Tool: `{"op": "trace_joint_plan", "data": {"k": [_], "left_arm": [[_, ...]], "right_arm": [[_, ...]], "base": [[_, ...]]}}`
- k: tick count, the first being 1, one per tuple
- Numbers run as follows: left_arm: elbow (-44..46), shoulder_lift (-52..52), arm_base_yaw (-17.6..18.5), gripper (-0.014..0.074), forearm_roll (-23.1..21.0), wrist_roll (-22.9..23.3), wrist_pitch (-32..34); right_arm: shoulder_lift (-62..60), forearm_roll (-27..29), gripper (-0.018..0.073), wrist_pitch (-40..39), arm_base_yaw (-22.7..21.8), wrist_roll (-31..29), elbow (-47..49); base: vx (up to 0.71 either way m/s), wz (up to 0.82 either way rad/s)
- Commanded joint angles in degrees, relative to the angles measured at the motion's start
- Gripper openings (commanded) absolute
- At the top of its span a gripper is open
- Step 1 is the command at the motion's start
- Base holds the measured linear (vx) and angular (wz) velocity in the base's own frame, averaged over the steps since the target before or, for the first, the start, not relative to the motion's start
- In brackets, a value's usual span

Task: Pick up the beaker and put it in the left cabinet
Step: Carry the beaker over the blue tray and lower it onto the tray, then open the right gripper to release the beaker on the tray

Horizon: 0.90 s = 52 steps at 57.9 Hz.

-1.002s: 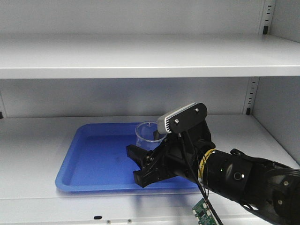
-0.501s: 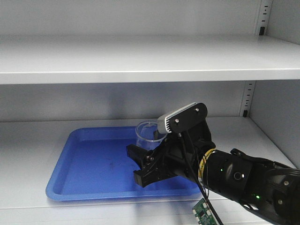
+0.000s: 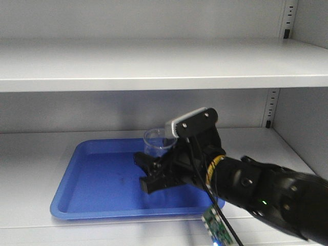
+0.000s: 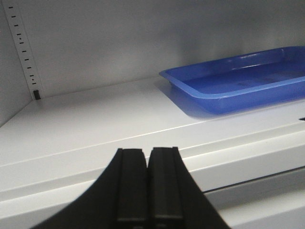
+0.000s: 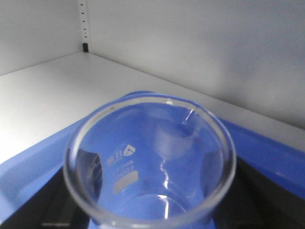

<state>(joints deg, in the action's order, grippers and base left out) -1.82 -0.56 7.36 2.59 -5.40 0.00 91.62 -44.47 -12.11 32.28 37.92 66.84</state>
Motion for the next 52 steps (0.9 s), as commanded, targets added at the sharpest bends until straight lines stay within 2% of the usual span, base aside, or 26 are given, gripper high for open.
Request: {"op": "trace_joint_plan", "data": {"k": [1, 9, 25, 32, 41, 47, 52], "left_arm": [[-0.9, -1.06, 0.03, 0.0001, -0.18, 0.15, 4.28], [-0.9, -1.06, 0.03, 0.0001, -0.18, 0.15, 4.28], [-0.9, -1.06, 0.03, 0.0001, -0.18, 0.15, 4.28], [-0.9, -1.06, 0.03, 0.0001, -0.18, 0.15, 4.28], [-0.9, -1.06, 0.03, 0.0001, -0.18, 0.15, 4.28], [-0.9, -1.06, 0.03, 0.0001, -0.18, 0.15, 4.28], [-0.9, -1.06, 0.03, 0.0001, -0.18, 0.15, 4.28]], "right_arm": [[0.86, 1.09, -0.0006, -0.54, -0.2, -0.12, 5.77], [6.74, 1.09, -0.0006, 0.53, -0.2, -0.08, 9.92], [13.4, 1.14, 0.0002, 0.16, -0.2, -0.08, 9.86], [14.75, 1.14, 0.0033, 0.53, -0.2, 0.08, 9.86], [14.79, 1.14, 0.0126, 0.38, -0.2, 0.77, 9.86], [14.73, 1.14, 0.0234, 0.33, -0.2, 0.77, 9.86], [14.51, 1.14, 0.0363, 0.39, -0.2, 0.77, 9.86]], "base": [[0.0, 0.0], [0.0, 0.0], [0.0, 0.0], [0.0, 0.0], [0.0, 0.0], [0.0, 0.0], [0.0, 0.0]]}}
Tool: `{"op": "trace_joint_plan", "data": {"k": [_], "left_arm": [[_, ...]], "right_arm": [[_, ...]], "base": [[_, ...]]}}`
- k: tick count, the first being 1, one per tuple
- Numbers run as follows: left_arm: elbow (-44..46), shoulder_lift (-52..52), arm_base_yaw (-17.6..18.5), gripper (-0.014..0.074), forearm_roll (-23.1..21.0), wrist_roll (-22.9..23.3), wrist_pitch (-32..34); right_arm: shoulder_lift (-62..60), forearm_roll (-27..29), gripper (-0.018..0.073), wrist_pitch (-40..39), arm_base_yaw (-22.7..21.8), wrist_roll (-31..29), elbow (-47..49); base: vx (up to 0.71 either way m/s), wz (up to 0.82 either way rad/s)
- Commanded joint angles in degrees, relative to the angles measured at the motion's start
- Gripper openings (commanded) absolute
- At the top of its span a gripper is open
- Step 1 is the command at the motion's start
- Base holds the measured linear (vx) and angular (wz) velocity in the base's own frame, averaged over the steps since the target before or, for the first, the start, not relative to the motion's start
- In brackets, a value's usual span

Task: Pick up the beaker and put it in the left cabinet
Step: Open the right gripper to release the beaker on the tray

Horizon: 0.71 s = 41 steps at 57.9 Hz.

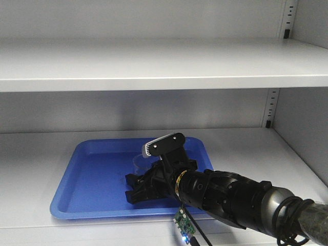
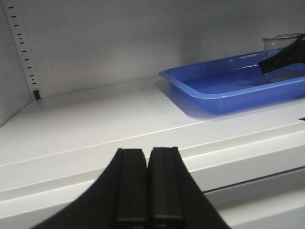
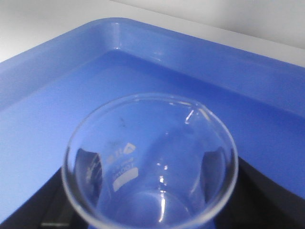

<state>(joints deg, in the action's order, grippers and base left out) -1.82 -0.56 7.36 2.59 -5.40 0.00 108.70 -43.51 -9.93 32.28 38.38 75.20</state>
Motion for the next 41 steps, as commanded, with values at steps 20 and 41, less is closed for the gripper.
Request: {"op": "trace_joint_plan", "data": {"k": [20, 41], "left_arm": [[-0.9, -1.06, 0.03, 0.0001, -0.18, 0.15, 4.28], [-0.9, -1.06, 0.03, 0.0001, -0.18, 0.15, 4.28]], "right_arm": [[-6.63, 0.13, 0.0728, -3.12, -0.2, 0.31, 1.5], [-12.22, 0.01, 0.0632, -2.87, -0.2, 0.31, 1.5]], "base": [[0.0, 0.0], [0.0, 0.0]]}}
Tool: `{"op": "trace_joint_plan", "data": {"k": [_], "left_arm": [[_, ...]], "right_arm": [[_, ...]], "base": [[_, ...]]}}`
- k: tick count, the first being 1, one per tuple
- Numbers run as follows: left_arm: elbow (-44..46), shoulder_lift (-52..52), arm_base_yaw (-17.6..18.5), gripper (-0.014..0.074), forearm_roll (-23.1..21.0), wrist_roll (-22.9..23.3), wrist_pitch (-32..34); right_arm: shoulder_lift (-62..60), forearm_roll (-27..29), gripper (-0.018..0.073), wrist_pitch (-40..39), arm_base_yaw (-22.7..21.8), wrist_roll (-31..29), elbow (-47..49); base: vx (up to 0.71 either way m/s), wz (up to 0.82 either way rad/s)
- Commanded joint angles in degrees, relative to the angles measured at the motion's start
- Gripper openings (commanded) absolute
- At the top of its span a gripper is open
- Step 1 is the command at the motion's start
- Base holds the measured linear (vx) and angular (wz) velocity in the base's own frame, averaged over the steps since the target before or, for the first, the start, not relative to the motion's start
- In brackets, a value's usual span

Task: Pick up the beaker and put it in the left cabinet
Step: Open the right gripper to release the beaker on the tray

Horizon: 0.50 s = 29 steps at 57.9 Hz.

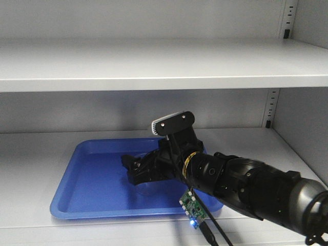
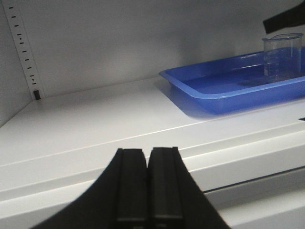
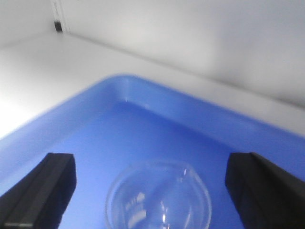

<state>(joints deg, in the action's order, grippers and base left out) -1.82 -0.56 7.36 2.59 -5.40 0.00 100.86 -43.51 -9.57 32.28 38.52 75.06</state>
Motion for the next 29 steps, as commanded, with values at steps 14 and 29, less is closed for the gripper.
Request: {"op": "trace_joint_plan", "data": {"k": [14, 29], "left_arm": [[-0.9, -1.06, 0.03, 0.0001, -0.18, 0.15, 4.28], [-0.9, -1.06, 0.03, 0.0001, -0.18, 0.15, 4.28]], "right_arm": [[-10.25, -0.13, 0.0431, -3.25, -0.2, 1.42, -1.59], [-18.69, -0.26, 0.0105, -3.2, -0.2, 1.42, -14.12]], "base": [[0.0, 0.0], [0.0, 0.0]]}}
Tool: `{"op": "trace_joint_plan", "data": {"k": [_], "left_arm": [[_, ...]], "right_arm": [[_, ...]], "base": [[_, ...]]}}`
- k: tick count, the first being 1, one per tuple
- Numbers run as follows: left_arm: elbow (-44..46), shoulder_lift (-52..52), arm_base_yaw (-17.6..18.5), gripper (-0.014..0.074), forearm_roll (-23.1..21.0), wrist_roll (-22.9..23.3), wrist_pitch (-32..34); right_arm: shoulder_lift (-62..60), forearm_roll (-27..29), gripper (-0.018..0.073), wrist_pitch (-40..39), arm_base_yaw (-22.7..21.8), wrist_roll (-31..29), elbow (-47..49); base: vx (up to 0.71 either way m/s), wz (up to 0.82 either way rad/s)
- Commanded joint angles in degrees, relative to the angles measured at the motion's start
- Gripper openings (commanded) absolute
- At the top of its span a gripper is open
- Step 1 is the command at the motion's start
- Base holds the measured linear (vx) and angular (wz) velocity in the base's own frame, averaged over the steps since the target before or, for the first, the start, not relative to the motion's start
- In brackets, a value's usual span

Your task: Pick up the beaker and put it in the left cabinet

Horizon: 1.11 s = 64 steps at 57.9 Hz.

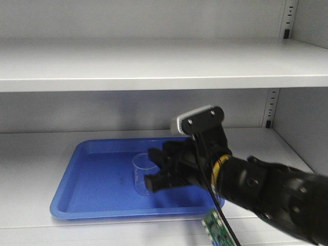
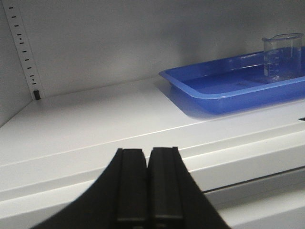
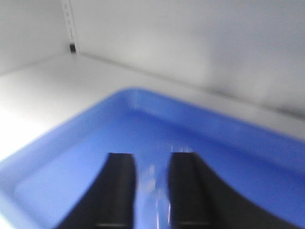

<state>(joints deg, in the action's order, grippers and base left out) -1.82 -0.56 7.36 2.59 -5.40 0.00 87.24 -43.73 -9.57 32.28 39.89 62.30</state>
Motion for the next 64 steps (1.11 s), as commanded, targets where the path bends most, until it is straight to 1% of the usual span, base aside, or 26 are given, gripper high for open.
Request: {"op": "trace_joint_plan", "data": {"k": [1, 7, 8, 16, 49, 53, 56, 58, 60, 62, 64], "left_arm": [[-0.9, -1.06, 0.03, 0.0001, -0.18, 0.15, 4.28], [-0.9, -1.06, 0.03, 0.0001, -0.18, 0.15, 4.28], [-0.9, -1.06, 0.03, 0.0001, -0.18, 0.15, 4.28], [-0.9, -1.06, 0.03, 0.0001, -0.18, 0.15, 4.28], [-0.9, -1.06, 0.03, 0.0001, -0.18, 0.15, 4.28], [-0.9, -1.06, 0.03, 0.0001, -0.18, 0.15, 4.28], [-0.9, -1.06, 0.03, 0.0001, -0.18, 0.15, 4.28], [-0.9, -1.06, 0.03, 0.0001, -0.18, 0.15, 4.28], [-0.9, -1.06, 0.03, 0.0001, -0.18, 0.15, 4.28], [-0.9, -1.06, 0.03, 0.0001, -0.18, 0.15, 4.28], [-0.9, -1.06, 0.03, 0.0001, -0.18, 0.15, 4.28]], "right_arm": [[-5.58, -0.04, 0.009, -3.2, -0.2, 0.04, -1.91], [-8.86, -0.04, -0.0011, -2.81, -0.2, 0.04, -4.85], [-9.39, -0.04, -0.0015, -2.68, -0.2, 0.04, -5.24], [-11.2, -0.04, -0.001, -1.84, -0.2, 0.04, -6.27], [-10.99, -0.09, -0.0008, -1.38, -0.2, -0.37, -6.27], [-11.45, 0.19, -0.0007, 0.24, -1.29, -0.52, -6.27], [-12.12, 1.8, -0.0006, 1.87, -1.93, -0.6, -6.45], [-12.74, 4.68, -0.0006, 4.0, -2.43, -0.99, -6.45], [-13.41, 9.03, -0.0006, 6.09, -3.13, -2.15, -6.45], [-14.29, 15.38, -0.0006, 8.69, -4.07, -4.11, -6.45], [-15.19, 20.37, -0.0006, 10.95, -5.06, -6.42, -6.45]], "base": [[0.0, 0.0], [0.0, 0.0], [0.0, 0.0], [0.0, 0.0], [0.0, 0.0], [0.0, 0.0], [0.0, 0.0], [0.0, 0.0], [0.0, 0.0], [0.0, 0.0], [0.0, 0.0]]}}
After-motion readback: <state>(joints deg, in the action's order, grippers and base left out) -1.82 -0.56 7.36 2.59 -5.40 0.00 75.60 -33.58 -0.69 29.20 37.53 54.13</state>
